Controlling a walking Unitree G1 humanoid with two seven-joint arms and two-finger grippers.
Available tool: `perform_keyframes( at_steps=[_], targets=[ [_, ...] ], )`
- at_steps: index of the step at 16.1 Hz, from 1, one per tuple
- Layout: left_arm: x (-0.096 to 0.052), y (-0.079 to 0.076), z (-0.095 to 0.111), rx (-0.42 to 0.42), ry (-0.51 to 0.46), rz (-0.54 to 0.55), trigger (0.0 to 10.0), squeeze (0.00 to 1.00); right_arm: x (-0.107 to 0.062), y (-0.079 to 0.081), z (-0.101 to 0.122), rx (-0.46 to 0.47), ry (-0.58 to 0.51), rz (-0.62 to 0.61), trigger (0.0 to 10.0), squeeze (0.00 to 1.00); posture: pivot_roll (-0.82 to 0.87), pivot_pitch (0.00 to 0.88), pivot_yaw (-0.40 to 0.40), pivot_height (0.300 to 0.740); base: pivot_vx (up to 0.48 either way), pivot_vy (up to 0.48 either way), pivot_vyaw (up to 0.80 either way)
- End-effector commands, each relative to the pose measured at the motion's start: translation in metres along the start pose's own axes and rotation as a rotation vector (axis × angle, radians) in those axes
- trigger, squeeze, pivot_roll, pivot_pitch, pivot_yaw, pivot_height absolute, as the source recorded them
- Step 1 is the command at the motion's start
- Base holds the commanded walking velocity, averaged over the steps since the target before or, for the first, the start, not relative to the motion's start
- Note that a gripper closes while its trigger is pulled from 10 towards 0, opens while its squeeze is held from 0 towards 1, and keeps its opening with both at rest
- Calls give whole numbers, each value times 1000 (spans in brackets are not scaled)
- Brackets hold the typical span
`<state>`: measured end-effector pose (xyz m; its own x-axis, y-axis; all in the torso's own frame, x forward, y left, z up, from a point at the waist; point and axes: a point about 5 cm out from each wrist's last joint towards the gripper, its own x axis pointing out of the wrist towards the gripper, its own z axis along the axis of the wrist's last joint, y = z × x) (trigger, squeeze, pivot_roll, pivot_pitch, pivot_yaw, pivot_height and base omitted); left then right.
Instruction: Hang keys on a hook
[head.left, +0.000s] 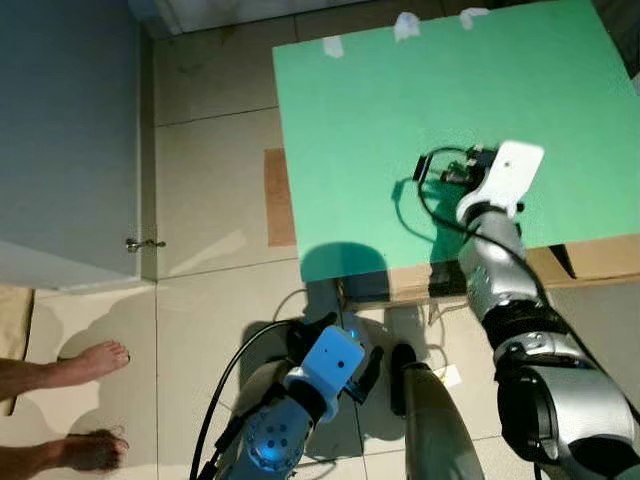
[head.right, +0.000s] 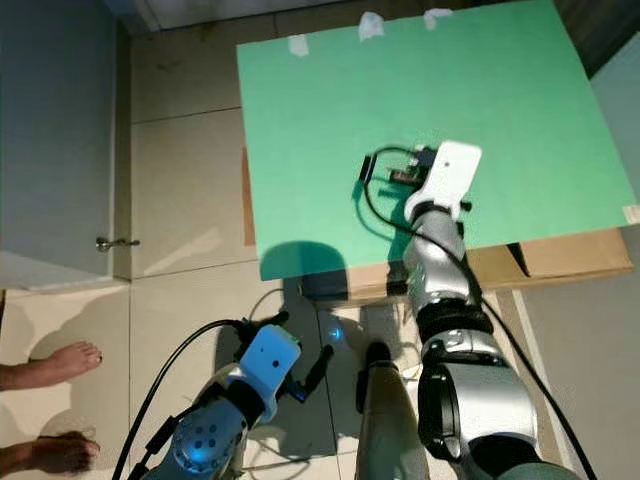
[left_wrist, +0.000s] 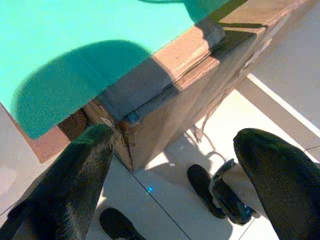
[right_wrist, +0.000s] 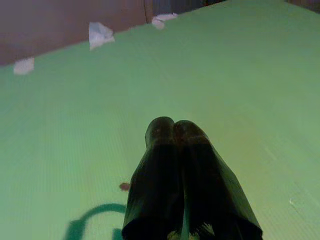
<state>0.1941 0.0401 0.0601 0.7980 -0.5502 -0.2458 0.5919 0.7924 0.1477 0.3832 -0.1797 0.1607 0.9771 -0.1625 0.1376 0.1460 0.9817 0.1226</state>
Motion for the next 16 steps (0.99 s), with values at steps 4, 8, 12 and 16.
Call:
perform_keyframes(
  at_steps=[4,8,12,16],
  targets=[
    [6,32,-10,-6,27,98,10000,0,10,6,30,26,-51,123,0,0,-74,314,66,740,0,0,0],
    [17,51,-9,0,14,142,10000,0,2,16,15,-92,-9,179,10000,16,-95,260,63,740,0,0,0],
    [20,48,-7,-13,0,152,10000,0,-9,21,-5,-75,41,180,10000,1000,-84,251,61,740,0,0,0],
    [19,59,-9,-12,-9,194,10000,0,-33,19,-36,-107,103,215,10000,1000,-84,188,72,740,0,0,0]
  ],
)
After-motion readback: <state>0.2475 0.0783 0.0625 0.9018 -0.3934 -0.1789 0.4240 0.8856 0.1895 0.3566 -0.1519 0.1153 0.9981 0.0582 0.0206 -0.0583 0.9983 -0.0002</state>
